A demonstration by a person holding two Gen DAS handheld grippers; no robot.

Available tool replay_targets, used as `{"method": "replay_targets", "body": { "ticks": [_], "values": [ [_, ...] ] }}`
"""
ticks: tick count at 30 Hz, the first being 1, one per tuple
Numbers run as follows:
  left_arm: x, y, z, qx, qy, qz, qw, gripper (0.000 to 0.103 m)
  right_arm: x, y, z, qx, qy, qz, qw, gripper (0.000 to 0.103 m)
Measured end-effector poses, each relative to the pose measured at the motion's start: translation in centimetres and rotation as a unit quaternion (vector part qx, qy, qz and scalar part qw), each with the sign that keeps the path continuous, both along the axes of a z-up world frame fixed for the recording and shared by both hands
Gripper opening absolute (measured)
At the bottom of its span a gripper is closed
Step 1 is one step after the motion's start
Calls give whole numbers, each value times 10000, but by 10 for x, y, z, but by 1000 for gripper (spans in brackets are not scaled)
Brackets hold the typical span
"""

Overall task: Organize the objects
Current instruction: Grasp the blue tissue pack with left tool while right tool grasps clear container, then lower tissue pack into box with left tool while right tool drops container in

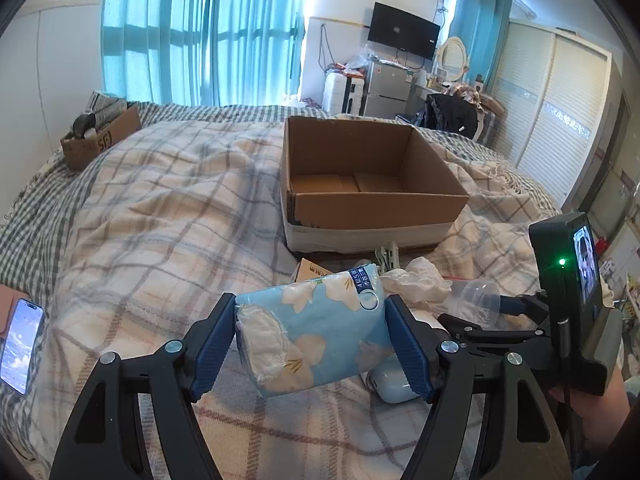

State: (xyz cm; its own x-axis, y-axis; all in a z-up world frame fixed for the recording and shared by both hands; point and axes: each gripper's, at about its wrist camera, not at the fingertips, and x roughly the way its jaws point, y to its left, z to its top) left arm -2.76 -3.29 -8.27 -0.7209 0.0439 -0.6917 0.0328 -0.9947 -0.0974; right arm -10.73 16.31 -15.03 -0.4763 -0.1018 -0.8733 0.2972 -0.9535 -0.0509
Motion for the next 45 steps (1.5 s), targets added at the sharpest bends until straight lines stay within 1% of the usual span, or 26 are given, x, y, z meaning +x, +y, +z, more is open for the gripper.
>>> {"method": "replay_targets", "body": {
  "ticks": [2,5,8,11,14,17,20,24,28,31,34,37,39,41,45],
  "values": [
    [1,2,3,-52,25,-11,10000,76,5,-1,6,21,154,45,9999,64],
    [3,1,12,-48,97,-30,9999,76,15,3,26,-200,417,81,9989,64],
    [2,-5,25,74,183,-16,9998,76,21,8,55,-223,766,123,9967,64],
    [-6,-8,42,57,315,-3,9995,76,23,15,89,-385,1179,152,9922,64],
    [-26,-8,59,131,379,-81,9992,76,17,20,126,-506,1581,269,9858,64],
    [-54,-3,79,41,463,-145,9988,76,1,24,164,-576,1916,347,9792,64],
    [-83,7,98,3,588,-314,9978,76,-20,29,193,-727,2095,391,9743,64],
    [-130,18,110,-97,653,-391,9971,76,-54,26,214,-850,2207,419,9707,64],
    [-171,22,100,-181,609,-574,9963,76,-96,16,209,-878,2120,503,9720,64],
    [-206,22,80,-277,463,-630,9966,76,-135,9,194,-787,1985,484,9757,64],
    [-225,20,56,-261,292,-677,9969,76,-161,3,172,-735,1872,431,9786,64],
    [-231,23,31,-399,188,-761,9961,76,-180,1,140,-733,1723,388,9815,64],
    [-234,24,18,-375,151,-872,9954,76,-186,0,120,-764,1613,475,9828,64],
    [-240,23,9,-295,92,-935,9951,76,-190,-4,105,-786,1488,610,9839,64],
    [-250,18,-4,-222,-81,-805,9965,77,-201,-6,86,-737,1376,624,9858,64]
  ]
}}
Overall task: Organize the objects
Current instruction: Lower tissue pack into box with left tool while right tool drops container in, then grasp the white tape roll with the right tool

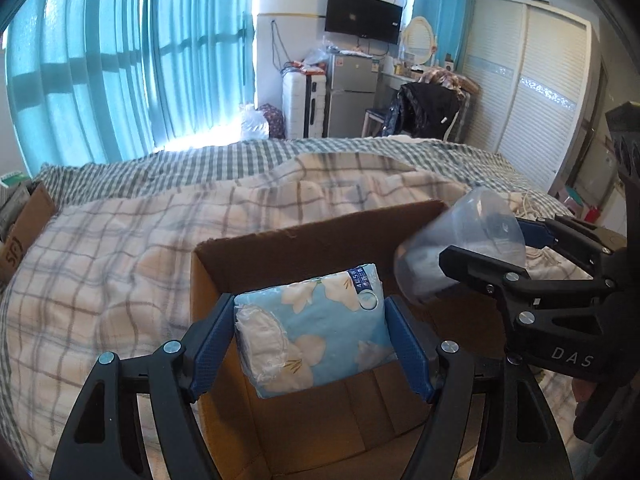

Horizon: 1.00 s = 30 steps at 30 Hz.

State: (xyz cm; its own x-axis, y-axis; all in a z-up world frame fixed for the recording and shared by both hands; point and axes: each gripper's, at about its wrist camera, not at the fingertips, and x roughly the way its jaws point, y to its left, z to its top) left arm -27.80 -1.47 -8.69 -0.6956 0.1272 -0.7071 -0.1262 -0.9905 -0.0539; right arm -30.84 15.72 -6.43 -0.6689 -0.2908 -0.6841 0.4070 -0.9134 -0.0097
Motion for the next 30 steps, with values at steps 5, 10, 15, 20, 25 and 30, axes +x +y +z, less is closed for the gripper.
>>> {"method": "replay_targets", "body": {
  "ticks": [5,10,15,20,25,30],
  "values": [
    [13,-1,8,-83,22,156,9998,99,14,8,13,-226,161,-84,9996,82],
    [41,-9,35,47,141,227,9996,103,51,23,49,-306,377,-184,9986,85],
    [85,-24,71,100,296,346,9989,103,104,33,90,-136,616,-182,9978,88],
    [137,-37,89,46,372,528,9979,103,159,38,112,91,721,-279,9970,90],
    [183,-40,75,44,309,628,9975,103,200,32,97,218,580,-378,9974,90],
    [226,-35,47,-227,299,687,9969,103,225,18,53,298,215,-466,9982,90]
  ]
}}
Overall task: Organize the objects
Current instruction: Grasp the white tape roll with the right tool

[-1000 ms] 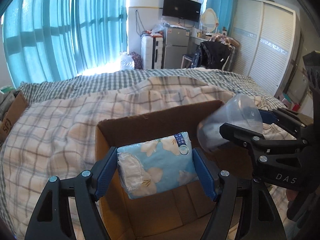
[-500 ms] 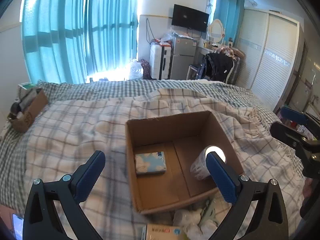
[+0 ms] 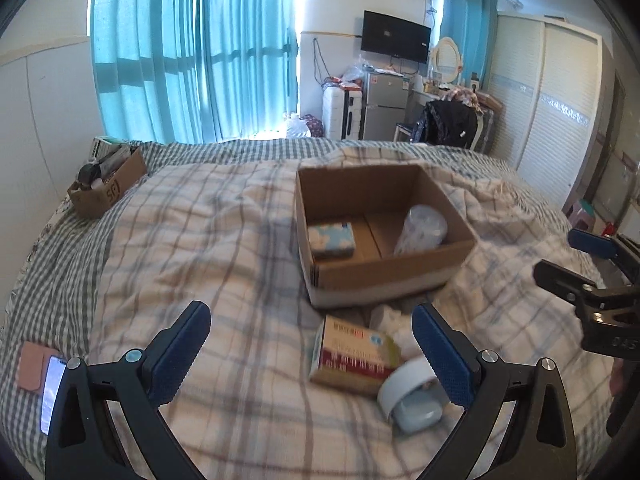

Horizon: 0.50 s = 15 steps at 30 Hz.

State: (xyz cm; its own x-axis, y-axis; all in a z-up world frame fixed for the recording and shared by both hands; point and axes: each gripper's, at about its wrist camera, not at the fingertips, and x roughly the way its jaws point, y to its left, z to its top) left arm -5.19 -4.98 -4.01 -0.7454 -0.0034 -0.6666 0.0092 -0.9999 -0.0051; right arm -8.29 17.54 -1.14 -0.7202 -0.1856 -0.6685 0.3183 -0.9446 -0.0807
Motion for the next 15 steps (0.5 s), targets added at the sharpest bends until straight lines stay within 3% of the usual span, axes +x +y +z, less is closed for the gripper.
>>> {"method": "replay_targets", "body": {
  "ticks": [5,8,13,15],
  "values": [
    [17,7,-26,-78,-131,-118,9998,103,14,-17,-52,57,-505,141,9986,90],
    [19,8,-33,-115,-193,-126,9997,103,14,-31,-81,373,-808,211,9958,90],
    [18,7,-42,-193,-273,-79,9994,103,8,-40,-104,443,-1171,323,9916,89],
    [16,6,-48,-130,-351,-54,9993,103,2,-42,-111,487,-1298,341,9898,84]
  ]
}}
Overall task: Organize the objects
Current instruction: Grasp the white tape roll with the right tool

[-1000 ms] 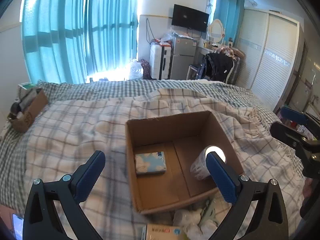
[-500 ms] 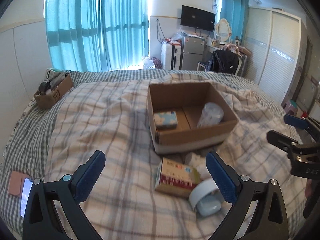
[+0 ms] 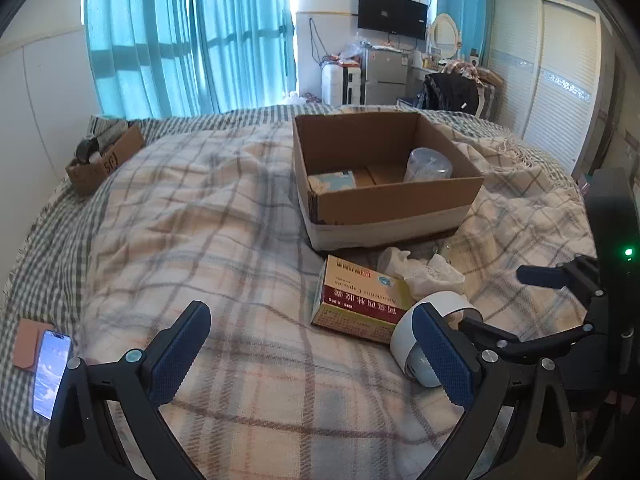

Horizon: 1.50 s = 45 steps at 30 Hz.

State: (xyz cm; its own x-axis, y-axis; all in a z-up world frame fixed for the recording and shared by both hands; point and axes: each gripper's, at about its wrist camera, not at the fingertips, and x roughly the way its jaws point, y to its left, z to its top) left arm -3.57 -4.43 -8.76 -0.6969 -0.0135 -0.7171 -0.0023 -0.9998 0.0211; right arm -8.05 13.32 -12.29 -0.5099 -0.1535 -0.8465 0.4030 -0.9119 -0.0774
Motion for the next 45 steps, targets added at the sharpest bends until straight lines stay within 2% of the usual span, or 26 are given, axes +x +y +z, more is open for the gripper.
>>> {"method": "replay_targets", "body": {
  "ticks": [2,3,5,8,9,15,18,26,32,35,39,45],
  "values": [
    [-2,0,-5,-9,-81,35,10000,103,-4,-2,-9,16,-169,33,9999,67],
    [-3,0,-8,-16,-125,35,9999,103,-7,-3,-14,29,-256,47,9997,62],
    [-4,0,-11,-1,-179,40,9998,103,-9,-4,-18,21,-341,95,9994,33],
    [-3,-3,-11,115,-191,83,9997,103,-6,-4,-16,-85,-408,244,9988,20],
    [-3,-4,-11,168,-196,96,9996,103,-3,-4,-13,-103,-385,306,9987,18],
    [-2,2,-10,252,-252,124,9993,103,12,13,16,-37,63,244,9997,16],
    [-2,11,-11,291,-298,40,9991,103,15,28,35,-309,222,161,9991,15],
    [-3,44,-14,115,-389,-159,9991,103,17,58,61,-415,529,-96,9977,14],
    [-13,75,-25,466,-545,-351,9968,103,12,94,70,-466,713,-429,9954,14],
    [-20,95,-34,676,-670,-593,9937,93,6,113,68,-579,672,-590,9943,14],
    [-33,123,-55,658,-1027,-834,9890,79,1,129,64,-660,694,-718,9928,14],
    [-53,137,-85,631,-1267,-692,9875,75,-6,149,53,-930,639,-861,9899,14]
  ]
}}
